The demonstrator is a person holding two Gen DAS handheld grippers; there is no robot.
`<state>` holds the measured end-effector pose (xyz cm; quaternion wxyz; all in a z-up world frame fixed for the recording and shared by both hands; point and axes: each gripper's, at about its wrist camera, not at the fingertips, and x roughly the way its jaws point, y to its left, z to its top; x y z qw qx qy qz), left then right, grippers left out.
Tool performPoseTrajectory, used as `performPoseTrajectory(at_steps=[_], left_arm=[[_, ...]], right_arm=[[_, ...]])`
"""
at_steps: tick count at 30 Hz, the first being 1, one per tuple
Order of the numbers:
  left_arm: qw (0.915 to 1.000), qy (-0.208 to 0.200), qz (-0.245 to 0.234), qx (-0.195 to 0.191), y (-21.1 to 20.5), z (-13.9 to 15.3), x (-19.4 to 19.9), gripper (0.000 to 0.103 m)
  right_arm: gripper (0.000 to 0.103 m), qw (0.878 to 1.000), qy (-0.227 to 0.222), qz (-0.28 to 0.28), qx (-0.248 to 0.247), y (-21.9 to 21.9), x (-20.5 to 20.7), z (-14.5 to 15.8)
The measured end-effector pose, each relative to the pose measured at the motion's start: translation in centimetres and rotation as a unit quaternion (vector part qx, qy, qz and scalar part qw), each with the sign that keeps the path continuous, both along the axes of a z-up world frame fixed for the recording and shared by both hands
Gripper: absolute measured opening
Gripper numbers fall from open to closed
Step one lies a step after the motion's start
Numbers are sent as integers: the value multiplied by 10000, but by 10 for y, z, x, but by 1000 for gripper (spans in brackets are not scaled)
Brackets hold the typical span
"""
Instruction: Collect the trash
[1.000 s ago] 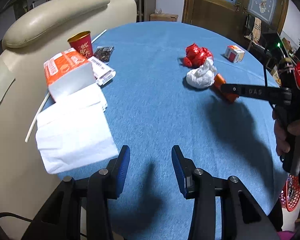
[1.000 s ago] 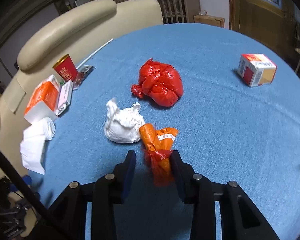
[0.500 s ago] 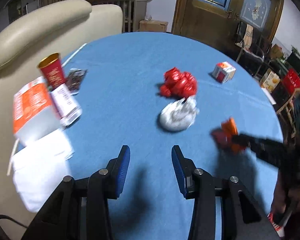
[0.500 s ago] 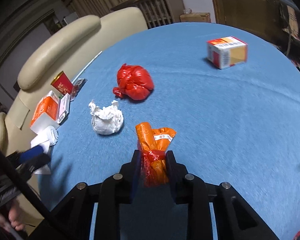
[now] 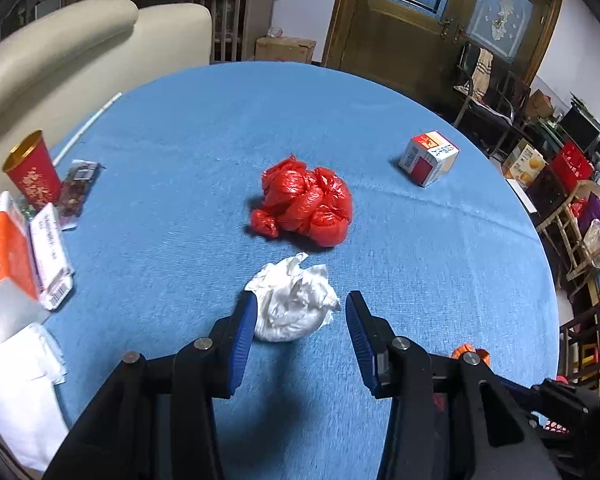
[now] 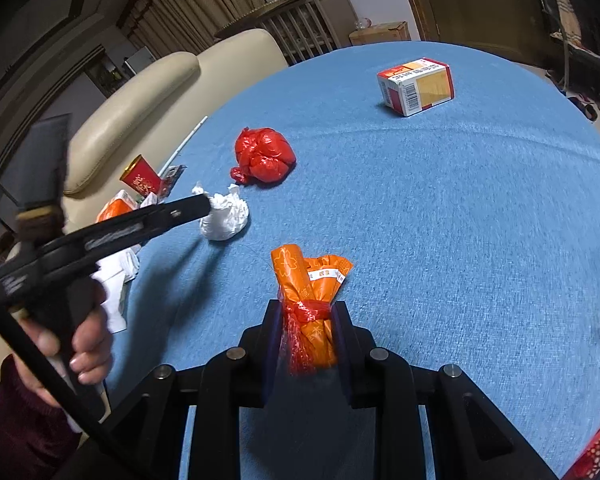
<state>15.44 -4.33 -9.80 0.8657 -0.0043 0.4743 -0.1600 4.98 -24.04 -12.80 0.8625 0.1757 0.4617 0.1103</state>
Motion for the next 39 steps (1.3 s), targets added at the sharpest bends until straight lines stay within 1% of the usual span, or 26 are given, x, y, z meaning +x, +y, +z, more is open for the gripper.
performPoseTrajectory(at_steps=[2,4,5,7,9,12,14,19,26,33,39], left_arm=[[9999,106,-52,47,-3,-7,4,47],[9998,162,-134,1,-3,-12,6,37],[9998,118,-141,58,-4,-13,5,35],[9998,47,-187,81,-3,-13,4,26],[9997,88,-213,-12,0,-12,4,23],[9996,72,-283,-31,3,-10,-3,20],[9993,55,-359,-35,4,-8,-11,19],[9984,-129,-548,104,2,3,-44,19],[9962,-441,-581,476,2,21,-91,19],[9933,-700,-553,728,1,37,-115,19],[9920,-820,-591,754,-3,47,-130,19]], right_arm=[[27,10000,14,-14,26,0,-1,-1],[27,10000,44,-27,44,0,-1,-4],[27,10000,64,-33,61,0,-1,-5],[27,9999,104,-46,102,-1,-2,-8],[27,9999,117,-56,101,-1,-3,-10],[27,9998,124,-86,120,-1,-5,-10],[27,9998,85,-97,117,-1,-8,-7],[27,9999,12,-116,110,0,-15,0],[27,9997,-160,-186,34,-1,-31,14],[27,9989,-359,-297,-23,-5,-45,32],[27,9982,-510,-293,-81,-4,-58,47]])
